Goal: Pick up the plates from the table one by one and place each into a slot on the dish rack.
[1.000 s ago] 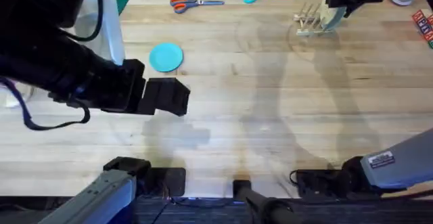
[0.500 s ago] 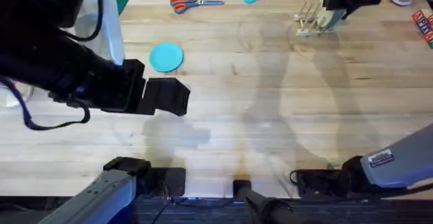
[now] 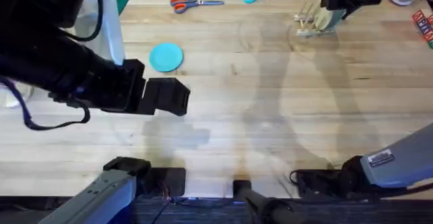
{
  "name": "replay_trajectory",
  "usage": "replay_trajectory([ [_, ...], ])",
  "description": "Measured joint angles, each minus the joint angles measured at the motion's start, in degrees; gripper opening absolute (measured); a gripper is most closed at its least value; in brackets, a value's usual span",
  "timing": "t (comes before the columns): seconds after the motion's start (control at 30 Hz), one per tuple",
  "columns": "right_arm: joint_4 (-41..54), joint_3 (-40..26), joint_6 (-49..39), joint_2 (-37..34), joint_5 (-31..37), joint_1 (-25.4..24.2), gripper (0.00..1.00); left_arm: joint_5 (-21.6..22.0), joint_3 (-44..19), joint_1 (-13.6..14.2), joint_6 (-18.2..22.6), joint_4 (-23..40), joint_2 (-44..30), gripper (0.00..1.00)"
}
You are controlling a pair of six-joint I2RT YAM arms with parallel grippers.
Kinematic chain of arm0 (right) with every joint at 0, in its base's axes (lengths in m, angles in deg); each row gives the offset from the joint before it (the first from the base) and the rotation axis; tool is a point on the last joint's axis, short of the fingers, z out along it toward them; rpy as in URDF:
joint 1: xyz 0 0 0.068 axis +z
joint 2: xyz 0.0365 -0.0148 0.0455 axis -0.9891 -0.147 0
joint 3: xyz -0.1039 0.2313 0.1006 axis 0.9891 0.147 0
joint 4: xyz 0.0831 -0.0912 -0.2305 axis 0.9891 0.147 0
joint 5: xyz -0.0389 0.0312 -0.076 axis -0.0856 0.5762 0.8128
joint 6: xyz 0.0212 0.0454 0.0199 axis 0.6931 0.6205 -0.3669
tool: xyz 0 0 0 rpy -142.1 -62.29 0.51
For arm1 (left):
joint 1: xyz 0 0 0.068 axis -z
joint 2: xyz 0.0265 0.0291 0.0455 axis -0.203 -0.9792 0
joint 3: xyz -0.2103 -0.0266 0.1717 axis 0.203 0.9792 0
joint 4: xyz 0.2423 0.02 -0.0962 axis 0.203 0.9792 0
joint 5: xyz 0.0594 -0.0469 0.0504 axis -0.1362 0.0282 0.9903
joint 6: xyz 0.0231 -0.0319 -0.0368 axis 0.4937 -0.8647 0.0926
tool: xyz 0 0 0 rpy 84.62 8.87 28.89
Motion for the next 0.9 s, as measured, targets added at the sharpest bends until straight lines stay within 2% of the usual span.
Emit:
replay_trajectory([
  [0.63, -1.7, 0.0, 0.2, 0.5, 0.0, 0.0, 0.177, 0.0, 0.0, 0.0, 0.0, 0.0, 0.0, 0.993],
  [0.77, -0.1, 0.0, -0.1, 3.9, 0.5, 0.0, 0.187, 0.0, 0.0, 0.0, 0.0, 0.0, 0.0, 0.993],
  [0.9, 1.6, 0.0, -0.8, 9.5, 4.5, 0.3, 0.189, 0.0, 0.0, 0.0, 0.0, 0.0, 0.0, 0.993],
])
